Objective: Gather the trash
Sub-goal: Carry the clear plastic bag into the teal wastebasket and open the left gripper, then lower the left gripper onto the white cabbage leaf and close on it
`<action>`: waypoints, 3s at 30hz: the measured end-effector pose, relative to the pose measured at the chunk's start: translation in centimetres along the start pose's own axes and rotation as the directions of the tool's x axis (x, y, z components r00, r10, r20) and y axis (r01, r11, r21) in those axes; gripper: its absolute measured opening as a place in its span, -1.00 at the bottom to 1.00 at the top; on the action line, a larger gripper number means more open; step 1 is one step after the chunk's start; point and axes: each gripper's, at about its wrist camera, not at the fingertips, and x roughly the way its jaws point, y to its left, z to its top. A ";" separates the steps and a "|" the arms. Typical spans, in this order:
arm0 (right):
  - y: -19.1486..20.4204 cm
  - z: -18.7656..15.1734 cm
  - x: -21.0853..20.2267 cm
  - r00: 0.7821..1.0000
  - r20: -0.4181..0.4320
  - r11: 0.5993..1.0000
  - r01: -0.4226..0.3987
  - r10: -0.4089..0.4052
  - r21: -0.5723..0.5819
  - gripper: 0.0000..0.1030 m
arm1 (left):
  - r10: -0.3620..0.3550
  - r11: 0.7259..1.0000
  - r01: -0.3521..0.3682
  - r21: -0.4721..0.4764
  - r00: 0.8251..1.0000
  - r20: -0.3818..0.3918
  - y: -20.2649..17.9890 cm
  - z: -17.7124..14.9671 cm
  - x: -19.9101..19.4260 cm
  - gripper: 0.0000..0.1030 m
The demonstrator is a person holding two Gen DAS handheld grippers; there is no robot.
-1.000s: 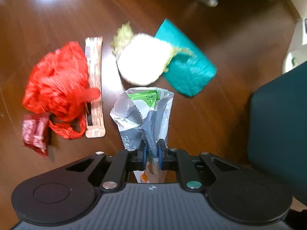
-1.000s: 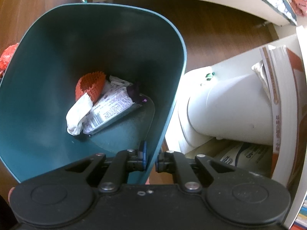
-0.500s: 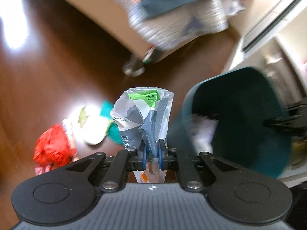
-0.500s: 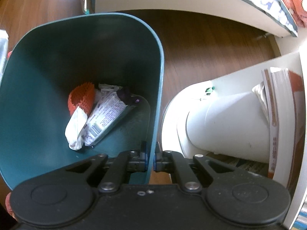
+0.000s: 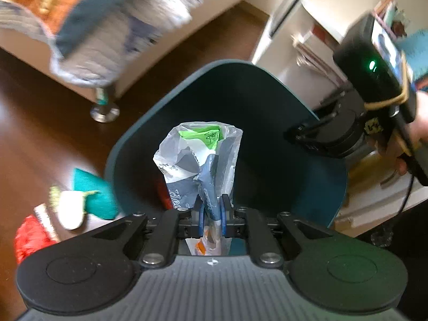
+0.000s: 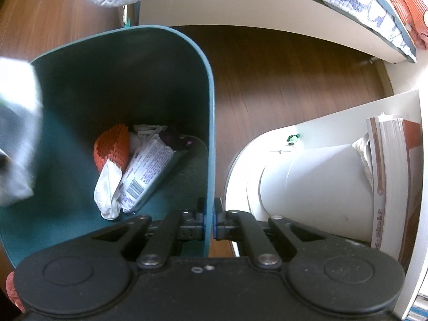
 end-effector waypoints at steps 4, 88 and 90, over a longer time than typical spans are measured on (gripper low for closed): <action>0.2 -0.5 -0.5 1.000 0.003 1.000 -0.006 0.006 -0.003 -0.93 | -0.032 0.999 0.030 -0.018 0.996 -0.084 -0.7 0.0 3.4 -0.79; -2.0 -1.9 2.8 0.994 -0.062 0.995 -0.087 0.090 0.041 -0.88 | 0.239 0.833 -0.337 -0.438 0.935 -0.263 27.0 -4.5 19.8 0.64; -2.1 -1.8 2.9 0.994 -0.065 0.996 -0.084 0.086 0.039 -0.88 | 0.233 0.826 -0.330 -0.457 0.938 -0.256 27.1 -4.5 19.7 0.65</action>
